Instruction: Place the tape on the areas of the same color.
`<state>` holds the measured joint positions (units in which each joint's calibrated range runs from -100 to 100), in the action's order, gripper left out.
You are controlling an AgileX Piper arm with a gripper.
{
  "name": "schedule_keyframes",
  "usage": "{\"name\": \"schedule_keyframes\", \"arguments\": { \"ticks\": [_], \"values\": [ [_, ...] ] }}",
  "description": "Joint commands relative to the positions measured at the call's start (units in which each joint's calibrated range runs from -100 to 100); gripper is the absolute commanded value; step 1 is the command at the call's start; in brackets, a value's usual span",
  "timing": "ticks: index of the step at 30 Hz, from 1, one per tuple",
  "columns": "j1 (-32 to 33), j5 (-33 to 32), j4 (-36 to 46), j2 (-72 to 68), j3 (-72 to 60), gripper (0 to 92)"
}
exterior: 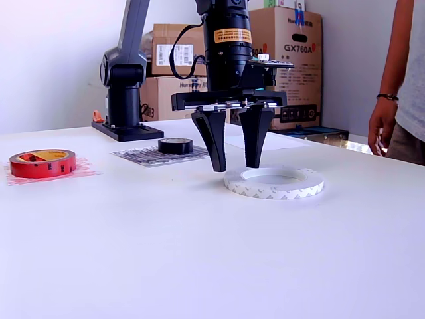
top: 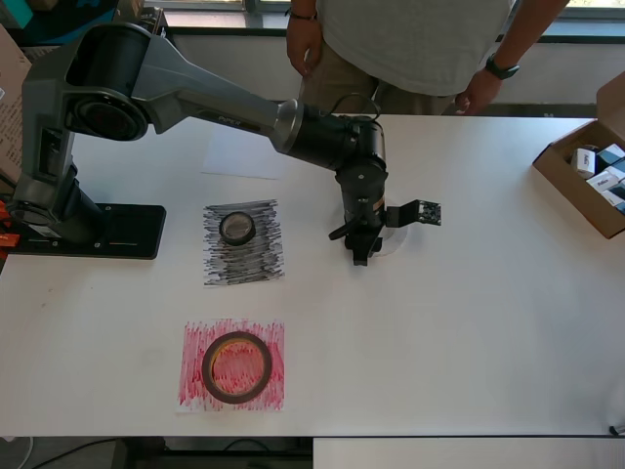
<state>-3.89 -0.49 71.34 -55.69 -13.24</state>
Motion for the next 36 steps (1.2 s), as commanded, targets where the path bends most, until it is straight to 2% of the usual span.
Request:
{"name": "schedule_keyframes", "arguments": {
  "ticks": [1, 31, 33, 34, 36],
  "values": [
    [-0.1, 0.3, 0.1, 0.0, -0.2, 54.1],
    [-0.1, 0.3, 0.1, -2.5, -0.2, 53.5],
    [0.0, 0.4, 0.1, -2.5, -0.2, 46.6],
    [0.0, 0.4, 0.1, -2.5, -0.2, 39.7],
    [0.0, 0.3, 0.1, -2.5, -0.3, 19.6]
  ]
}}
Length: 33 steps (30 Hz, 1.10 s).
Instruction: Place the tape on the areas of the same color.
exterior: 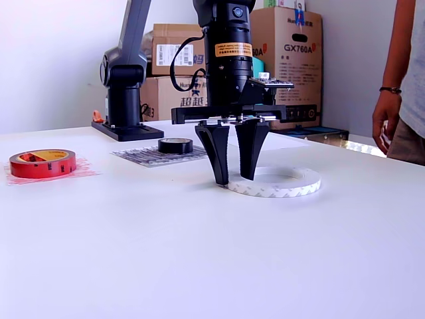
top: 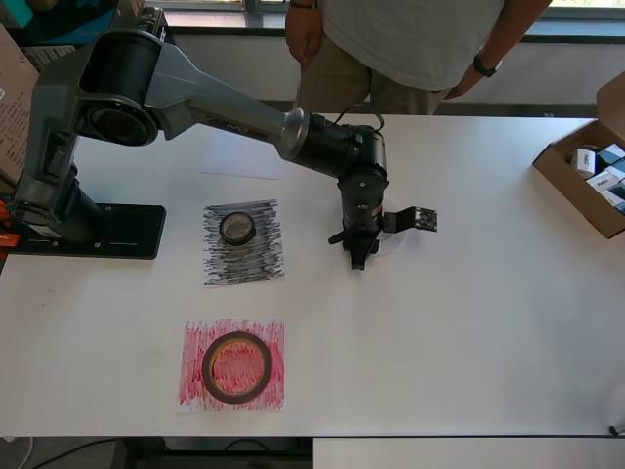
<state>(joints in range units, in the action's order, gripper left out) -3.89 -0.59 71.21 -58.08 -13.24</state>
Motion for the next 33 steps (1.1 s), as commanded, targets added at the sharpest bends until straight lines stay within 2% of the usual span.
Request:
{"name": "schedule_keyframes", "arguments": {
  "ticks": [1, 2, 4, 6, 18, 33],
  "values": [
    [0.0, 0.3, 0.3, -0.1, -0.3, 8.7],
    [0.0, -0.4, 0.3, -0.1, -0.3, 0.1],
    [0.0, -0.6, 0.3, -0.2, -0.3, 2.5],
    [0.1, -0.6, 0.3, -0.2, -0.4, 0.0],
    [0.5, 0.2, 1.0, 1.5, -0.4, 0.0],
    [0.7, 0.2, 3.1, 14.5, 0.6, 0.0]
  ]
}}
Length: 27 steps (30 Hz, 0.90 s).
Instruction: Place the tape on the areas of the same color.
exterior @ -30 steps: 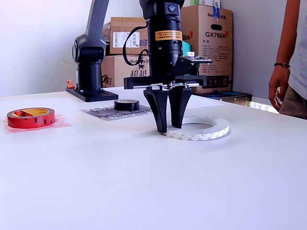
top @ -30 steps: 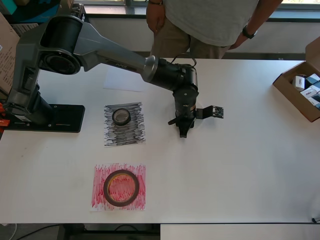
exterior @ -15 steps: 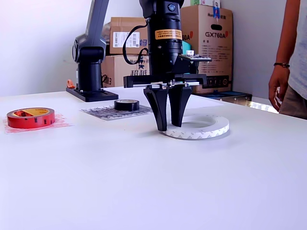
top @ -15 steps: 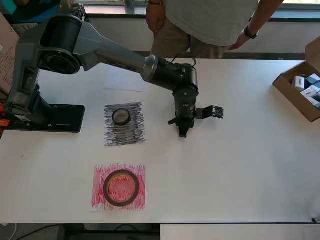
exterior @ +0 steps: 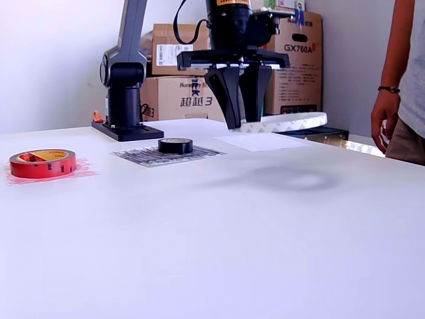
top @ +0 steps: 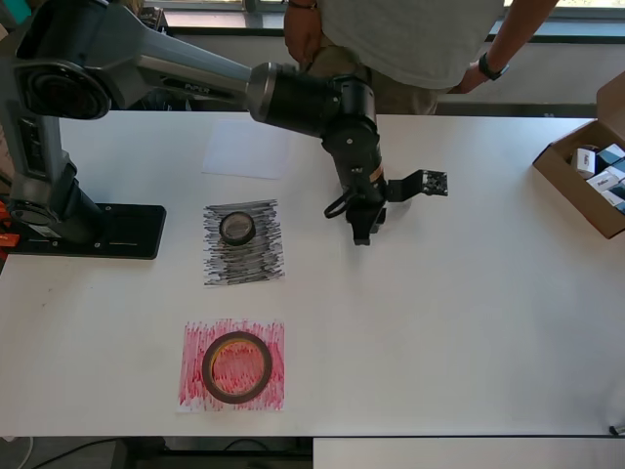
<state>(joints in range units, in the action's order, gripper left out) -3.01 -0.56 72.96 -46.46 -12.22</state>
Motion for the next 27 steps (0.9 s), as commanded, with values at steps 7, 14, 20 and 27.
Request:
{"name": "schedule_keyframes", "arguments": {
  "ticks": [7, 14, 20, 27],
  "values": [
    [6.4, 0.8, 3.4, 8.8, 0.4, 0.0],
    [15.3, 4.2, 2.8, 10.4, 4.9, 0.0],
    [20.9, 4.3, 2.7, 10.4, 9.4, 0.0],
    [23.5, 8.2, 2.5, 10.6, 15.2, 0.0]
  ]
}}
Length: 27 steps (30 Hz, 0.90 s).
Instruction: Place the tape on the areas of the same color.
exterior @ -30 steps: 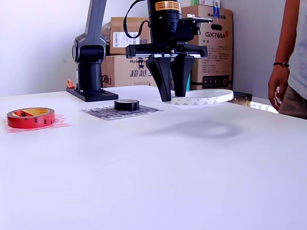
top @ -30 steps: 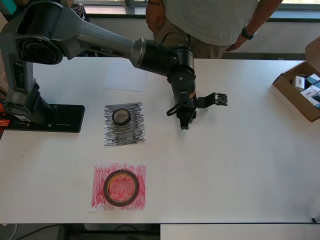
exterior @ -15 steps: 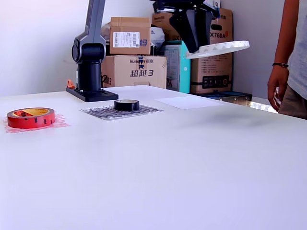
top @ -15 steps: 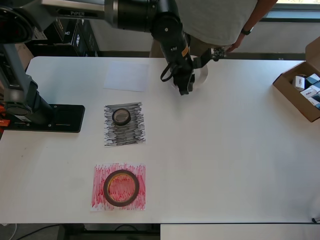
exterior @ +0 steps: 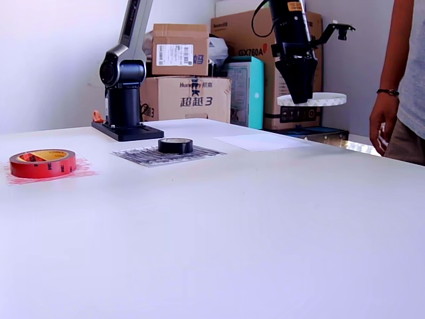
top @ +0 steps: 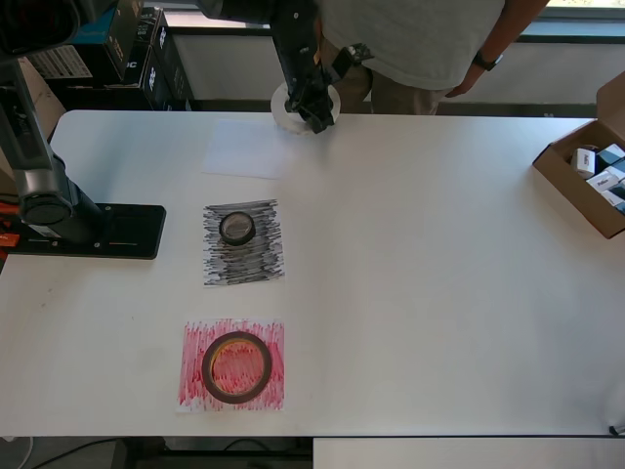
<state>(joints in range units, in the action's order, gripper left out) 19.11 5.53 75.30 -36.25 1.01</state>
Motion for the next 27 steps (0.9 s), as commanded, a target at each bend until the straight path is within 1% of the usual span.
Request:
{"name": "schedule_keyframes", "arguments": {
  "ticks": [1, 11, 15, 19, 24, 27],
  "values": [
    [1.3, 2.6, 0.2, 0.4, 2.3, 0.0],
    [0.7, 12.1, 0.3, 0.4, 5.6, 0.0],
    [0.8, 16.9, 0.3, 0.4, 6.8, 0.0],
    [1.4, 19.5, 0.3, 1.0, 8.1, 0.0],
    [2.8, 22.9, 0.0, 8.6, 14.6, 0.0],
    [3.4, 25.2, -3.6, 11.5, 19.0, 0.0]
  ]
}}
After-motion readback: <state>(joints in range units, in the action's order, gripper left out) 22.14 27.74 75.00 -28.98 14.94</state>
